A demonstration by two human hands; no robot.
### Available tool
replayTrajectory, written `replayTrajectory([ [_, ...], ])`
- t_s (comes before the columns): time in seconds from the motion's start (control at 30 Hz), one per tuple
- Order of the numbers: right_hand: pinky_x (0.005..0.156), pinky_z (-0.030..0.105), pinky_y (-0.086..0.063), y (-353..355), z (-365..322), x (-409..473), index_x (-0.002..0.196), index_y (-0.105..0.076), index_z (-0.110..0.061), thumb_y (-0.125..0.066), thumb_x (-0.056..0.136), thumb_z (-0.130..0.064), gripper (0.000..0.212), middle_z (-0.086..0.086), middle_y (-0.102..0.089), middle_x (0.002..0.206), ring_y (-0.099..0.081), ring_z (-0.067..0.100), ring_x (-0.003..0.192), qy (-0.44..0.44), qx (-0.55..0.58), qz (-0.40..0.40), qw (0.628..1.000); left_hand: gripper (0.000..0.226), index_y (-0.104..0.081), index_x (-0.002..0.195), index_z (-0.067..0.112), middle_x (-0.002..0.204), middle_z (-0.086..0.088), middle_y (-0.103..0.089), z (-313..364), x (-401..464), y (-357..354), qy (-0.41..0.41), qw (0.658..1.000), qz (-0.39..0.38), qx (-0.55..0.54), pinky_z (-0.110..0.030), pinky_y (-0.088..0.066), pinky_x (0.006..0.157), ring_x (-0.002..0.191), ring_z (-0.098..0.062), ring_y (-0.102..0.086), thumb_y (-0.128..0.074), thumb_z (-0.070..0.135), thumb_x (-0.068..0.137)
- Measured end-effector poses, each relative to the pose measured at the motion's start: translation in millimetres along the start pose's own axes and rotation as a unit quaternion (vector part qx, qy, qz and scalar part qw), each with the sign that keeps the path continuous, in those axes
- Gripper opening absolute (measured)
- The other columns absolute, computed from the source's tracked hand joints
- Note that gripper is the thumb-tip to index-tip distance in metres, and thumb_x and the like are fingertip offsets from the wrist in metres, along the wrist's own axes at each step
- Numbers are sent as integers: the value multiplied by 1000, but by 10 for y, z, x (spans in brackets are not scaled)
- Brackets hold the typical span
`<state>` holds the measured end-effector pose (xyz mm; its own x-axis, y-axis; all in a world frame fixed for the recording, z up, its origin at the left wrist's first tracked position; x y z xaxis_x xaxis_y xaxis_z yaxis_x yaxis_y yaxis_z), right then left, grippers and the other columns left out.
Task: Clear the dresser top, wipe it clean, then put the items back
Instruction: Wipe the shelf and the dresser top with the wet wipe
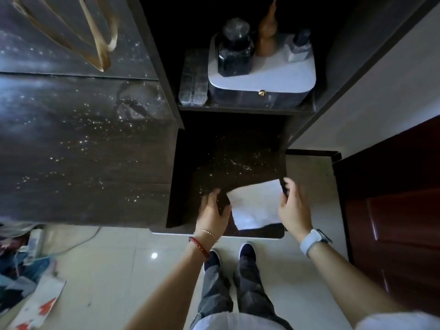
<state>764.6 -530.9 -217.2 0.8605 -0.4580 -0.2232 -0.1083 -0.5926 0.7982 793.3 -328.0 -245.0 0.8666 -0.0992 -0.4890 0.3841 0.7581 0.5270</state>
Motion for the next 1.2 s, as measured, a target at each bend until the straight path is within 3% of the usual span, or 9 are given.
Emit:
replayTrajectory([
  [0.13, 88, 52, -47, -235, -16, 114, 127, -46, -3, -57, 71, 8, 58, 26, -47, 127, -45, 43, 112, 105, -131, 24, 985, 41, -48, 122, 6, 120, -22, -52, -66, 1, -9, -90, 979, 109, 144, -44, -50, 78, 99, -38, -55, -56, 10, 81],
  [0.23, 100, 64, -34, -668, -62, -28, 126, -48, -4, -54, 76, -6, 51, 28, -44, 134, -36, 44, 126, 188, -197, -38, 962, 41, -45, 118, 9, 118, -24, -56, -361, -124, -74, -57, 971, 116, 199, -48, -51, 76, 94, -41, -58, -42, 23, 79],
  [0.43, 110, 54, -15, -1091, 61, 117, 136, -32, 2, -29, 89, -32, 57, 33, -27, 144, -23, 45, 135, 135, -192, -50, 971, 53, -43, 127, 5, 134, -25, -46, -851, -294, -134, -13, 945, 121, 304, -44, -25, 109, 126, -35, -31, -31, 31, 83],
  [0.5, 112, 54, -14, -1105, 125, 325, 137, -29, 4, -27, 91, -33, 60, 33, -22, 145, -19, 43, 137, 129, -192, -30, 972, 55, -43, 128, 3, 135, -24, -45, -933, -284, -161, -14, 937, 111, 331, -41, -13, 111, 130, -34, -30, -30, 33, 84],
  [0.63, 114, 54, -11, -1227, 57, 382, 140, -23, 3, -26, 92, -40, 64, 30, -20, 147, -15, 40, 139, 143, -235, -4, 961, 54, -42, 128, 4, 136, -23, -45, -995, -274, -195, -11, 932, 98, 348, -56, -22, 104, 128, -37, -39, -30, 34, 85],
  [0.8, 112, 49, -14, -1543, -26, -470, 142, -23, -8, -32, 90, -42, 62, 15, -25, 150, -14, 28, 141, 500, -294, -181, 795, 49, -51, 121, 2, 127, -23, -53, -1058, -394, -147, -2, 939, 118, 324, -59, -29, 100, 121, -38, -47, -32, 26, 83],
  [0.87, 113, 48, -9, -1435, 104, -369, 142, -24, -16, -35, 87, -39, 61, 8, -23, 151, -13, 23, 140, 566, -300, -206, 740, 48, -51, 121, 3, 128, -23, -53, -1120, -470, -145, 4, 939, 121, 322, -57, -26, 101, 122, -39, -46, -31, 25, 84],
  [1.03, 114, 42, 7, -1077, 221, 588, 143, -21, -27, -25, 88, -42, 57, 17, -10, 153, -3, 29, 142, 373, -325, -140, 858, 52, -40, 129, 4, 133, -26, -47, -1304, -506, -59, 65, 938, 164, 298, -54, -21, 105, 126, -40, -37, -27, 30, 86],
  [1.2, 114, 53, -15, -1309, -269, 944, 141, -23, 0, -26, 93, -34, 59, 32, -21, 146, -17, 43, 138, 164, -232, 9, 959, 62, -36, 129, -5, 134, -30, -42, -1373, -417, 42, 130, 936, 178, 276, -54, -12, 109, 129, -47, -31, -22, 38, 87],
])
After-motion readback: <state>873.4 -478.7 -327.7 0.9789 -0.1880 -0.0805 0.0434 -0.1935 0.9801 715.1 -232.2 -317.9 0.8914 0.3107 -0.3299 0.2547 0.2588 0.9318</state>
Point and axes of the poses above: each hand's wrist, its own x-axis towards the middle knuckle, its own y-axis out of the back of the hand, z = x × y, the point moved 5 cm from there along x, towards the middle knuckle
